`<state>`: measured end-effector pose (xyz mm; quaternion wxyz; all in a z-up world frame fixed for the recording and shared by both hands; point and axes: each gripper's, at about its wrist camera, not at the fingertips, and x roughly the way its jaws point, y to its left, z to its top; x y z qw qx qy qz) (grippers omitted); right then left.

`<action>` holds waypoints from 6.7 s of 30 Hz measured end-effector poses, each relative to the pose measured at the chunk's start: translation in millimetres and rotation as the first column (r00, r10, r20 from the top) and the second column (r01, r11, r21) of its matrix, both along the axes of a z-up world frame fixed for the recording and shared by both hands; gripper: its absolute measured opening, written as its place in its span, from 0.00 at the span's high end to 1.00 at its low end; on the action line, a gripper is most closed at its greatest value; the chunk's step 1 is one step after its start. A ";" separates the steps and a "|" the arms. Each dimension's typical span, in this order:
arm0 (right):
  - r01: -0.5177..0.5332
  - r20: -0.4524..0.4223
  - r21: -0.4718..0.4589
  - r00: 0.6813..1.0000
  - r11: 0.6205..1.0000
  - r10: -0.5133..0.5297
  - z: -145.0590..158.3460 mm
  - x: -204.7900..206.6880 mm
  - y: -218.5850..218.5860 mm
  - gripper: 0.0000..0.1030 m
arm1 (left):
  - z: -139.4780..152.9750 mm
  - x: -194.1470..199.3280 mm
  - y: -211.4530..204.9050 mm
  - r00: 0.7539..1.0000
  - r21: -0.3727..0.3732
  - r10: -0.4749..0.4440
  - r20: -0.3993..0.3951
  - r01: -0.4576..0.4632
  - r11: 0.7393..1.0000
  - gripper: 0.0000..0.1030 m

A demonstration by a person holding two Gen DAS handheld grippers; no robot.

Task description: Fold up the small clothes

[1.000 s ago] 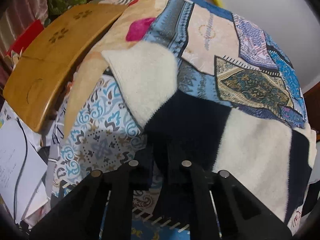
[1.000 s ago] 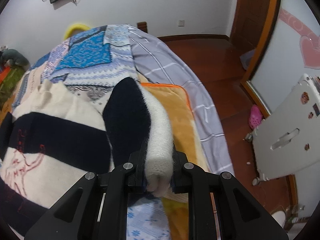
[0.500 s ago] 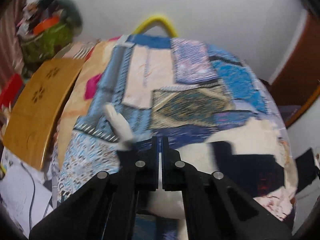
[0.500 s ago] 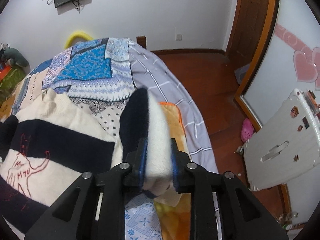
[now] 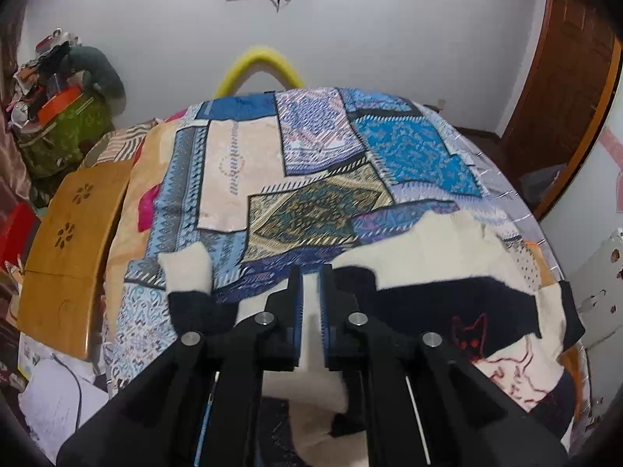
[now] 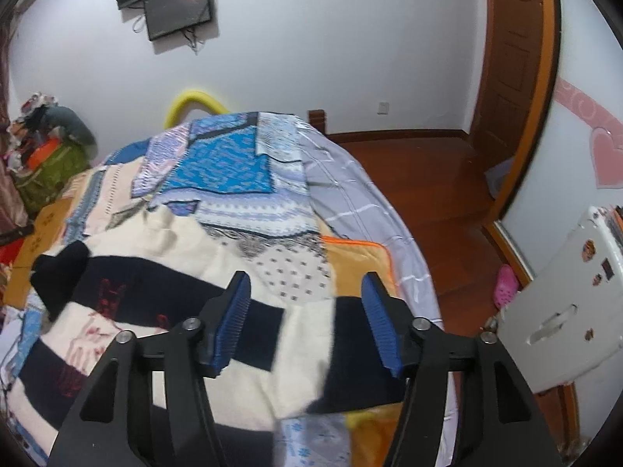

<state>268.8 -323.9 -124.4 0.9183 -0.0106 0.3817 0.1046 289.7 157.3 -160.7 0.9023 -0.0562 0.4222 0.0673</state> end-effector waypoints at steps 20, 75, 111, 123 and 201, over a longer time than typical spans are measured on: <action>-0.176 -0.031 0.008 0.984 0.984 0.176 -21.4 17.1 97.1 0.35 | -88.8 -0.5 165.3 0.924 -0.198 0.318 -0.211 -0.359 0.912 0.39; -0.234 -0.023 0.175 0.970 0.956 0.242 -21.9 -6.4 97.2 0.35 | 46.7 36.2 -135.1 0.969 -0.058 -0.238 0.063 0.242 0.969 0.93; -0.241 -0.204 0.201 0.938 0.949 0.281 -66.2 38.1 116.0 0.35 | 6.2 1.9 -80.0 0.983 0.054 -0.163 -0.081 0.168 0.984 0.36; -0.249 -0.301 0.150 0.910 0.957 0.284 -109.1 60.0 146.2 0.35 | -56.3 -20.3 -14.3 0.981 0.069 -0.054 -0.186 0.068 0.995 0.35; 0.058 -0.158 0.164 0.987 0.985 -0.032 -70.2 9.1 -20.7 0.52 | -58.0 -45.1 -56.0 0.963 0.056 -0.085 -0.254 0.103 0.993 0.30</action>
